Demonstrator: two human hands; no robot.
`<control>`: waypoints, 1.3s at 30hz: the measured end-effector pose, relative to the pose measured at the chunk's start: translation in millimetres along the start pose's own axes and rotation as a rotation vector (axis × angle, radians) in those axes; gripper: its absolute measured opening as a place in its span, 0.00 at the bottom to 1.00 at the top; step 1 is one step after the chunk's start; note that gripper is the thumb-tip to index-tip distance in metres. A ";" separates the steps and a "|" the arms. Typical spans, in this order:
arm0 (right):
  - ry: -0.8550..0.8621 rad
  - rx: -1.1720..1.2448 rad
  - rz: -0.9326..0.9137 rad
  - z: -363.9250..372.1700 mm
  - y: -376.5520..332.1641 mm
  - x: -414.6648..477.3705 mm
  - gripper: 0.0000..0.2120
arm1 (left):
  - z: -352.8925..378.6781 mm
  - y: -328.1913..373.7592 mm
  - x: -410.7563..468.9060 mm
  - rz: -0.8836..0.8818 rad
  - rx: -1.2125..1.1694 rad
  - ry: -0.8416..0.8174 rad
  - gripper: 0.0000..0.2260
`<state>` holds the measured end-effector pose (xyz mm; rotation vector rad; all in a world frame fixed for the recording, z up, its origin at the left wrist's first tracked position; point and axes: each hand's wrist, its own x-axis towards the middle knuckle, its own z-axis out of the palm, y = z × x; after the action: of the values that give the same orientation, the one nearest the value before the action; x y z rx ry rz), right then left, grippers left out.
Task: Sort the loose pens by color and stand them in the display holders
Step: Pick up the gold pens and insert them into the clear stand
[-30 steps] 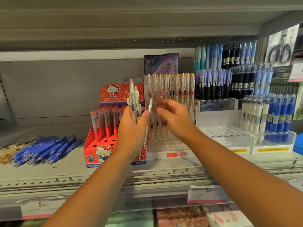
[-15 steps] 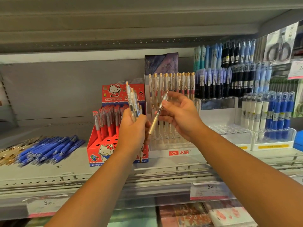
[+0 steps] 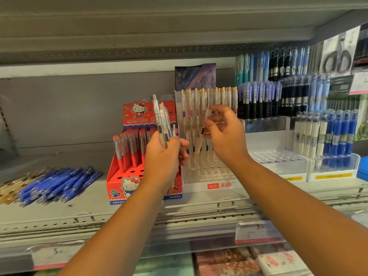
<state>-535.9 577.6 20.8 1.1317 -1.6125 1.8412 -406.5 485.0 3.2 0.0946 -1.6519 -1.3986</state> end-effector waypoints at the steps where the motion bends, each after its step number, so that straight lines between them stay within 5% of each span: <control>1: -0.013 -0.025 -0.007 1.3 1.3 -0.6 0.14 | -0.2 0.3 -0.2 0.010 0.017 -0.002 0.06; 14: -0.237 -0.243 0.062 5.3 14.1 -3.2 0.13 | 4.0 7.8 -1.0 -0.050 -0.127 -0.050 0.07; 31: -0.292 -0.420 0.033 3.1 7.4 -5.9 0.15 | 1.9 3.8 -1.1 -0.087 -0.148 -0.101 0.07; 35: -0.184 -0.207 -0.028 1.9 -9.7 -8.8 0.10 | 1.5 5.2 -2.0 -0.100 -0.163 -0.116 0.07; 39: -0.379 0.216 0.110 1.1 -22.2 -14.8 0.08 | 1.7 6.0 -2.4 -0.090 -0.152 -0.123 0.07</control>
<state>-510.0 584.2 22.2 1.5954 -1.7350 1.9992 -403.4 489.8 6.8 -0.0049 -1.6515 -1.6219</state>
